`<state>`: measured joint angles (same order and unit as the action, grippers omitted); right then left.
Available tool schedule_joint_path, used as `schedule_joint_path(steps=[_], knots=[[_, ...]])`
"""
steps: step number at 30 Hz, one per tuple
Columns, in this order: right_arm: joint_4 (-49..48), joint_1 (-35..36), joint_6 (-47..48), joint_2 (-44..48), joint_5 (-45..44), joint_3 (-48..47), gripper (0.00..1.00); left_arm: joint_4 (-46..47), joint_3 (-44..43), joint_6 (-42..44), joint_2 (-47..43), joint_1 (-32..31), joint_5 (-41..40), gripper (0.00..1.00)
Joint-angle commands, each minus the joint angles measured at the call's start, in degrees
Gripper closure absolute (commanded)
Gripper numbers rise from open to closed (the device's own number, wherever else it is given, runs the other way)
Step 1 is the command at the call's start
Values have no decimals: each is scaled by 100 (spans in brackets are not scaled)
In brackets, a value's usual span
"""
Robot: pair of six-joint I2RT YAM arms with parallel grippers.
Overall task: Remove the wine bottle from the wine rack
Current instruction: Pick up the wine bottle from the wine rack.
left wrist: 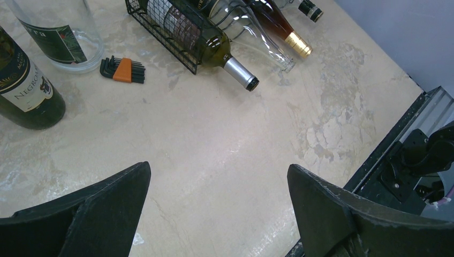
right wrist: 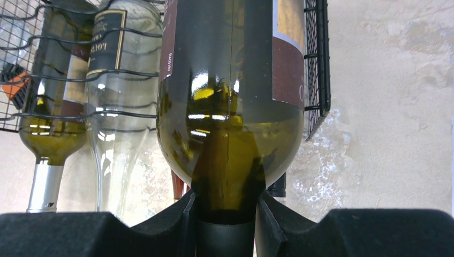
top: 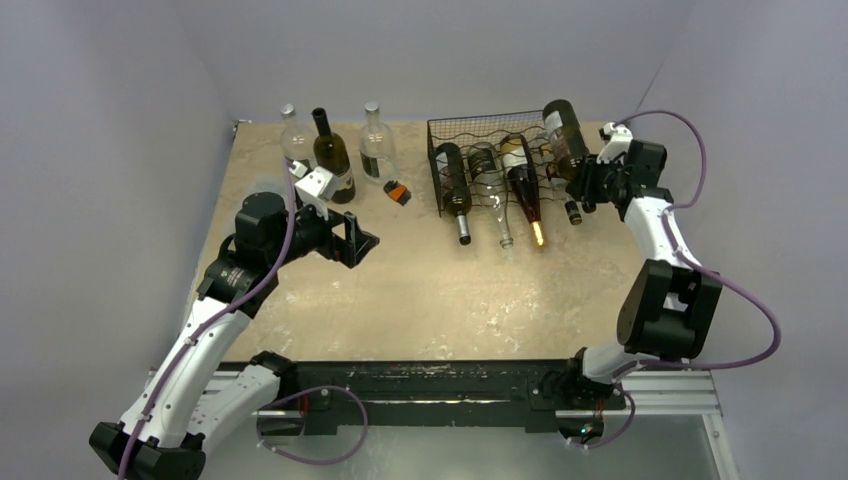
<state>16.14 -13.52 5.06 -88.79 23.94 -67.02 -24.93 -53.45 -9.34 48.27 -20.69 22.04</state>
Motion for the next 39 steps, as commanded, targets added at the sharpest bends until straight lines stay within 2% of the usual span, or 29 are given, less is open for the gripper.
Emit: schedule_joint_path(steps=[1,19,30,39], knots=[[-1088,-88,-154,513,380,3,100,120,-51,108,-28,30,-25,0],[-1186,-142,-63,1374,1139,462,100,216,-43,-85,106,96,197,0],[-392,-134,594,1611,1565,281,100,252,-12,-8,200,100,449,0],[432,-133,1332,1831,1902,95,100,415,78,94,189,98,958,0]])
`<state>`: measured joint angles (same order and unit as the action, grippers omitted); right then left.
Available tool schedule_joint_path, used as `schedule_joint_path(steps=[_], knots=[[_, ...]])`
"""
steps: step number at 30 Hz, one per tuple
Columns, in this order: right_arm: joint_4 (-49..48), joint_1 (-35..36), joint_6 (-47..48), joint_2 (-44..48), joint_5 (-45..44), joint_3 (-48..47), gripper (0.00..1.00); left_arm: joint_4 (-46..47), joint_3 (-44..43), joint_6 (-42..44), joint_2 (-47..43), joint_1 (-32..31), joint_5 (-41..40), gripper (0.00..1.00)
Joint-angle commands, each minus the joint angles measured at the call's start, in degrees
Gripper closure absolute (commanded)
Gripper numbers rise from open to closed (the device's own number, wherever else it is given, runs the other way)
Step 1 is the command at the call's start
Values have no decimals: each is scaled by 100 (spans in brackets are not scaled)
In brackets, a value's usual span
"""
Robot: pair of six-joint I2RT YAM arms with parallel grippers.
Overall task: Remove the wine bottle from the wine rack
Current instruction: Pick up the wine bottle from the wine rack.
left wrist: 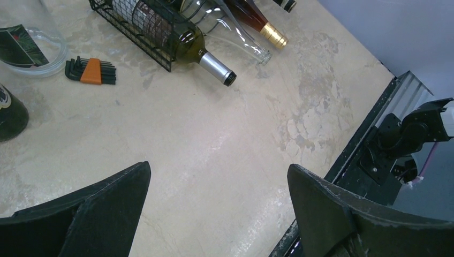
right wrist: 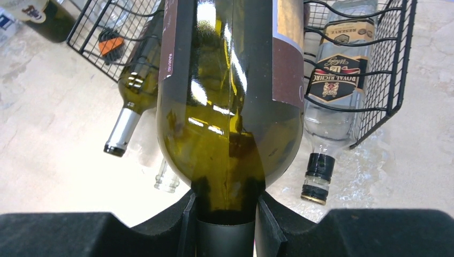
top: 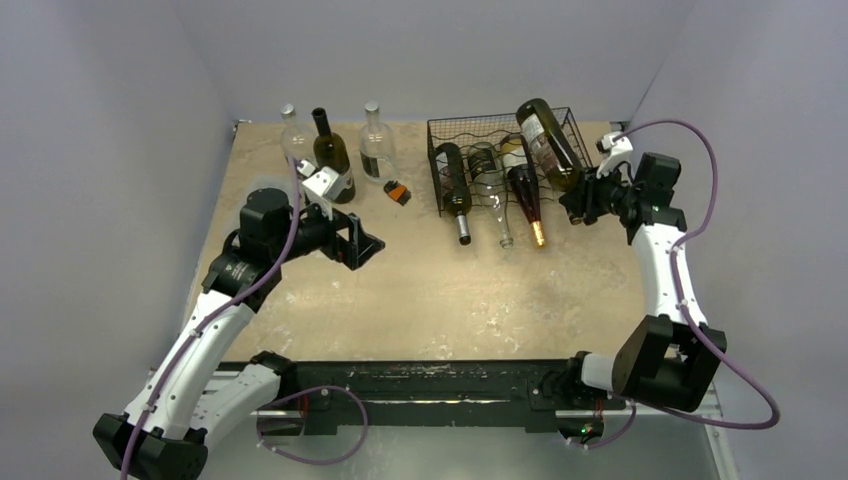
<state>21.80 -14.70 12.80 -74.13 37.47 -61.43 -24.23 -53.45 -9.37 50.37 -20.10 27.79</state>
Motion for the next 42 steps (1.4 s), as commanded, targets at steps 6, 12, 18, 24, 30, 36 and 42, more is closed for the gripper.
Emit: schedule_joint_path(steps=[6,12,18,24,30,36,42], knots=[[361,6,1025,529,778,-578,100,480,131,92,-1,32,663,0],[900,197,1594,664,769,-657,100,673,223,40,-50,-91,882,0],[1344,593,2050,792,579,-730,100,552,242,325,-172,-728,398,0],[1669,1117,2412,938,298,-704,100,445,219,436,-220,-1247,-49,0],[2289,1360,3076,911,292,-790,100,504,186,410,-249,-1392,-63,0],[3182,1571,4121,718,225,-916,100,886,116,-93,-204,-1453,348,0],[3834,1796,5080,602,82,-941,100,1604,-20,-1223,228,-1453,1046,0]])
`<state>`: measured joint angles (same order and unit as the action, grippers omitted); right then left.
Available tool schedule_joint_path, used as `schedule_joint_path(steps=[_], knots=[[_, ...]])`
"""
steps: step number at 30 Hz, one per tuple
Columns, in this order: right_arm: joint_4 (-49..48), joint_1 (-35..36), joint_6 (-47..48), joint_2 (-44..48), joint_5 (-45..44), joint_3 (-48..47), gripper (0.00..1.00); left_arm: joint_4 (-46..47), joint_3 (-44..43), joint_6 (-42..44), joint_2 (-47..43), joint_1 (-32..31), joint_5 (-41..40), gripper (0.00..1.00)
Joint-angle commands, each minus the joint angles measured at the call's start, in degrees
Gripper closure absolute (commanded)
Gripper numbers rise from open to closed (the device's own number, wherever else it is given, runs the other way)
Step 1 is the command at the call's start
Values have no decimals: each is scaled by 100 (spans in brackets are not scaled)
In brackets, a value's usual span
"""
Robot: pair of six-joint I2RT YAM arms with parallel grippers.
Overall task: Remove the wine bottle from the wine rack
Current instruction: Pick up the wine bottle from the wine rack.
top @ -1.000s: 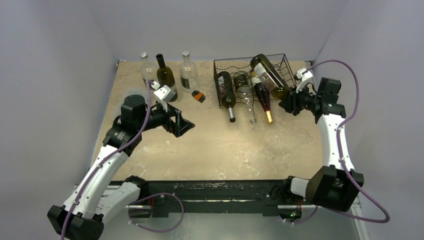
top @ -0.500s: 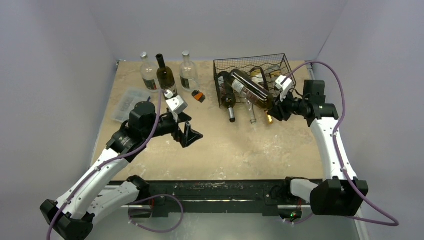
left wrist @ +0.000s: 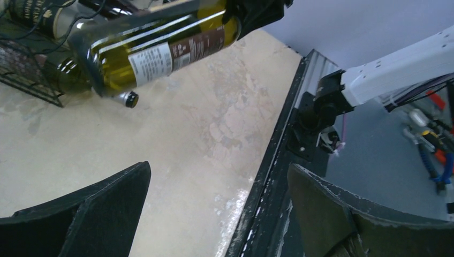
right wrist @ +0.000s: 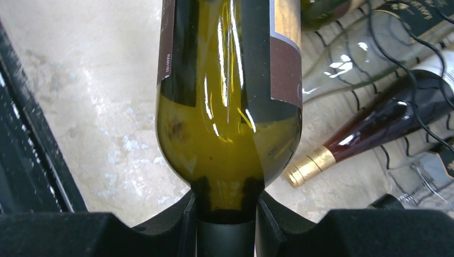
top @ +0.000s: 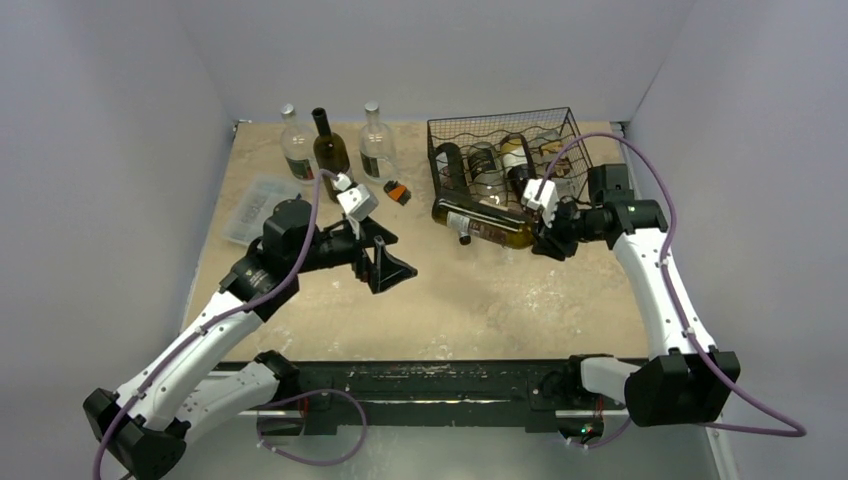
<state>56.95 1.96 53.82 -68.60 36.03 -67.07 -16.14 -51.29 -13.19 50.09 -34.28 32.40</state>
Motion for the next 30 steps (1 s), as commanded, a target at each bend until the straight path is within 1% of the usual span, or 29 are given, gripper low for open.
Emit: schedule_joint_path(steps=[1,4,9,15,19,23,27,30], knots=[[386,156,1110,48,194,-365,100,921,-229,-986,334,-35,660,0],[536,242,1532,53,40,-285,100,1129,-230,-1226,564,-35,787,0],[635,359,2085,100,-235,-69,100,1258,-287,-1333,999,-32,1001,0],[743,445,2820,189,-500,156,100,1772,-385,-1560,1603,-43,1363,0],[776,455,3438,396,-527,376,100,2001,-537,-1547,2060,-79,1519,0],[810,466,4103,635,-529,582,100,2429,-590,-1401,2491,-182,1712,0],[856,478,4465,713,-531,656,100,2803,-709,-1365,3035,-291,1964,0],[892,473,4756,750,-535,701,100,2901,-879,-1348,3429,-423,2068,0]])
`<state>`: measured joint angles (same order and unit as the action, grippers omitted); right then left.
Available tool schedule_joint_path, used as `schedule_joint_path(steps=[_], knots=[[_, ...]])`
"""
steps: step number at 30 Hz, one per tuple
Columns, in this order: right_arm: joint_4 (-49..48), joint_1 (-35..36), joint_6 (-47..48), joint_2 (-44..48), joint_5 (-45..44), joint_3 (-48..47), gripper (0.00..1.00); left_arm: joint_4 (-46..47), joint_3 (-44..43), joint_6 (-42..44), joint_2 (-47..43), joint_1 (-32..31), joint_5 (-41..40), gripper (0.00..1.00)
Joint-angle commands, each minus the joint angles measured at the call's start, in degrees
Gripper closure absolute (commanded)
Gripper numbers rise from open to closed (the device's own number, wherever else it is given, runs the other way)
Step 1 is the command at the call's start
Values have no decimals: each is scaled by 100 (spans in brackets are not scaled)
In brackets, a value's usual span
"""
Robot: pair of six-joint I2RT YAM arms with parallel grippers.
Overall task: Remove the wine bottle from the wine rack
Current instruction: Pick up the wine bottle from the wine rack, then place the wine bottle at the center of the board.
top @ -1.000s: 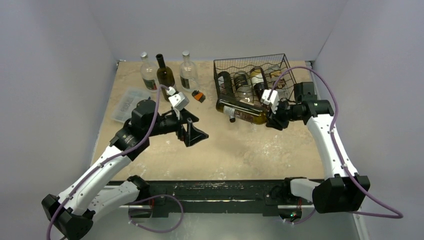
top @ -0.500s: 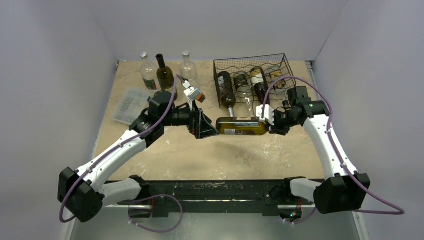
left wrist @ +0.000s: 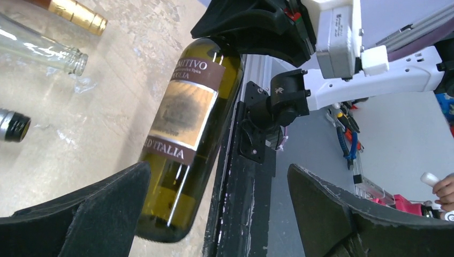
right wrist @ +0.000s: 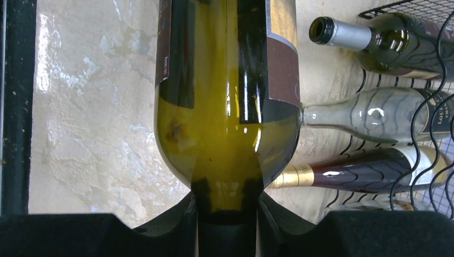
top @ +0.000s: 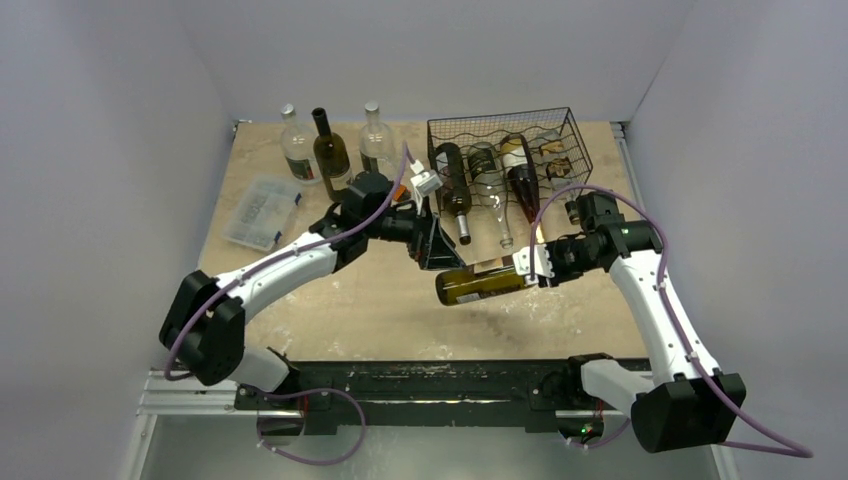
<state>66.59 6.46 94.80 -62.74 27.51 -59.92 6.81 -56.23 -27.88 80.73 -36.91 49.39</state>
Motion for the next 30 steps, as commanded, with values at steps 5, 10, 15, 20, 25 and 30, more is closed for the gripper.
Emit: schedule_joint_path(steps=[5,10,15,20,25,30], knots=[[-34,34,878,150,383,-27,100,646,-570,144,832,-389,327,0],[45,40,1033,119,484,-31,100,798,-586,242,1168,-621,122,0],[59,80,1130,120,598,6,100,997,-647,240,1524,-767,73,0],[69,127,1153,110,680,29,100,1164,-708,233,1802,-952,138,0],[61,151,1151,113,783,41,100,1156,-753,300,2009,-1104,71,0],[69,169,1151,113,871,51,100,1188,-786,311,2193,-1200,73,0]])
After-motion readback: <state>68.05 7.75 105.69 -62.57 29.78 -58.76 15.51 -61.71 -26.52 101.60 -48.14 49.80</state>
